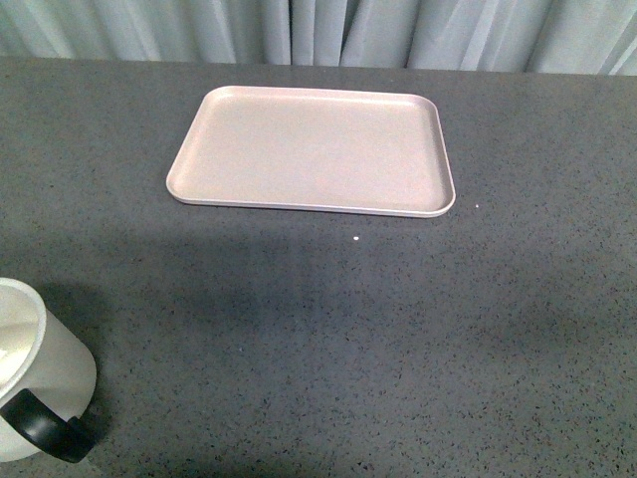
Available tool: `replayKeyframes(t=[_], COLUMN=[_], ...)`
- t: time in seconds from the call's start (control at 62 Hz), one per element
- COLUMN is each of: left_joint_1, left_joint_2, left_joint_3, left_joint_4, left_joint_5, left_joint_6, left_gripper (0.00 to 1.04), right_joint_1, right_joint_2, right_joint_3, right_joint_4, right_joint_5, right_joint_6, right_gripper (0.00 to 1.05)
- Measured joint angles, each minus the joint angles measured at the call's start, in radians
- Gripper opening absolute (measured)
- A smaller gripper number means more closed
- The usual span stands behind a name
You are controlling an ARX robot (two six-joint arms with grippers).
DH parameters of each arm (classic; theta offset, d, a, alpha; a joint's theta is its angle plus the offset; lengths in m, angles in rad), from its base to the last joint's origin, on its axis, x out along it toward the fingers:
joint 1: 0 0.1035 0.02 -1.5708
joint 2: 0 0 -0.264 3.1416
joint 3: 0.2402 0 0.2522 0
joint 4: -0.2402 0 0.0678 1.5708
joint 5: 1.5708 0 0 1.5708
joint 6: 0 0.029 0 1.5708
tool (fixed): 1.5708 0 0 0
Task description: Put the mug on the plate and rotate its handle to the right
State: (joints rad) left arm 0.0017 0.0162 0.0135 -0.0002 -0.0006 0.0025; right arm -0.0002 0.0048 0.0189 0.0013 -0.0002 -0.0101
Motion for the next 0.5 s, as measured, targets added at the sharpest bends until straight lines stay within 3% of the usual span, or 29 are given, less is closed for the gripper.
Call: replayKeyframes(t=[0.065,0.145,0.177,0.29,0.5], left_joint_1=[-0.008,-0.105,-0.148,-0.222,-0.271], left_joint_2=[0.019,0.212,0.304,0.544,0.841], left_joint_3=[0.012,0.151,0.195,0.289,0.346], left_joint_4=[-0.04,-0.32,-0.362,-0.291,-0.202], left_joint_5=[-0.024,-0.14,-0.155,-0.182,-0.216], left_joint_6=[-0.024,-0.146,-0.169,-0.163,-0.11], left_gripper=[0.95,0.95,0.95,0.95,0.95], right_joint_1=[0.0,0.0,0.0,0.0,0.0], right_joint_2=[0.0,0.0,0.0,0.0,0.0], right_joint_3=[0.0,0.0,0.0,0.0,0.0], right_joint_4=[0.0,0.0,0.0,0.0,0.0], right_joint_5=[0.0,0.001,0.0,0.0,0.0], right_joint_6=[0.0,0.0,0.0,0.0,0.0], right_gripper=[0.95,0.95,0.95,0.95,0.95])
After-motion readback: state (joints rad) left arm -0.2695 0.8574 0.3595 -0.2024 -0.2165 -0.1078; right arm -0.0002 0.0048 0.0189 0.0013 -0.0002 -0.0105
